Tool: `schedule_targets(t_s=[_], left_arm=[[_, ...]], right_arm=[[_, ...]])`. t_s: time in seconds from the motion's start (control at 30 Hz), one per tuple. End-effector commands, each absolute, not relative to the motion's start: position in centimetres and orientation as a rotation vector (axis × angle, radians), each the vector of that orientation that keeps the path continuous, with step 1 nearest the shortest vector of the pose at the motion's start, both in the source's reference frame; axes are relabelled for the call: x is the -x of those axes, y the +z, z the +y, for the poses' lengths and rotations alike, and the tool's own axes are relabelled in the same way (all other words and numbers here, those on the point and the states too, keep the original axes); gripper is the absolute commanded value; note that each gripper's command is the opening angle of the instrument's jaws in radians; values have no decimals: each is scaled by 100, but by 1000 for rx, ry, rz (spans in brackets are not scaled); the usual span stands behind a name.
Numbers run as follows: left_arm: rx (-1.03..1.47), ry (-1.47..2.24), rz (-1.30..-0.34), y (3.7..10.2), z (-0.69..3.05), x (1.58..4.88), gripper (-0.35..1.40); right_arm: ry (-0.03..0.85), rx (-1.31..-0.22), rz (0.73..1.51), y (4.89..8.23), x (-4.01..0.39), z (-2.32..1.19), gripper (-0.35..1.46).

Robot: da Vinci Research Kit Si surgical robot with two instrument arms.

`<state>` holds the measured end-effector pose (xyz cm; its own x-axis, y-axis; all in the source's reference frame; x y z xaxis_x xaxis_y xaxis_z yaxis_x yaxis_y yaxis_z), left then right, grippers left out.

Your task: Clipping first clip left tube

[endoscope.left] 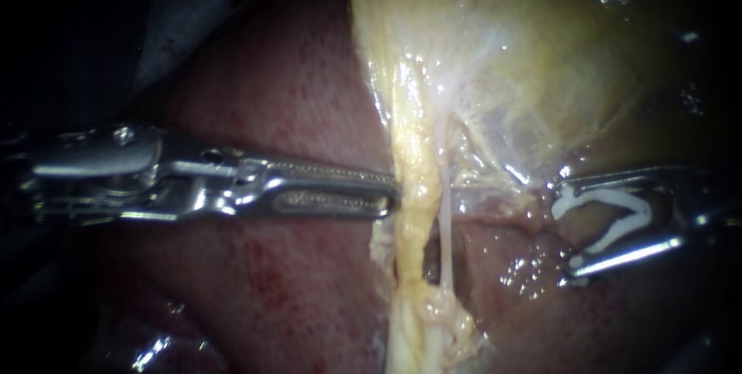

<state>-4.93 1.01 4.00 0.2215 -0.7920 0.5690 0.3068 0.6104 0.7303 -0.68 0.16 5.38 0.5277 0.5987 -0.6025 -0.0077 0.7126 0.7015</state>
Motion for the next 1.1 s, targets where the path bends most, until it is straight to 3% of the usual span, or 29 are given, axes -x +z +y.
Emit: schedule_targets(t_s=[0.03,0.73,1.1], left_arm=[[-529,-810,-1101,399,101,493,-35],[-542,-818,-1131,350,93,442,-35],[-540,-823,-1139,341,90,445,-35]], right_arm=[[400,-705,959,538,68,16,55],[404,-687,958,546,45,-4,58],[399,-672,954,571,-4,-34,59]])
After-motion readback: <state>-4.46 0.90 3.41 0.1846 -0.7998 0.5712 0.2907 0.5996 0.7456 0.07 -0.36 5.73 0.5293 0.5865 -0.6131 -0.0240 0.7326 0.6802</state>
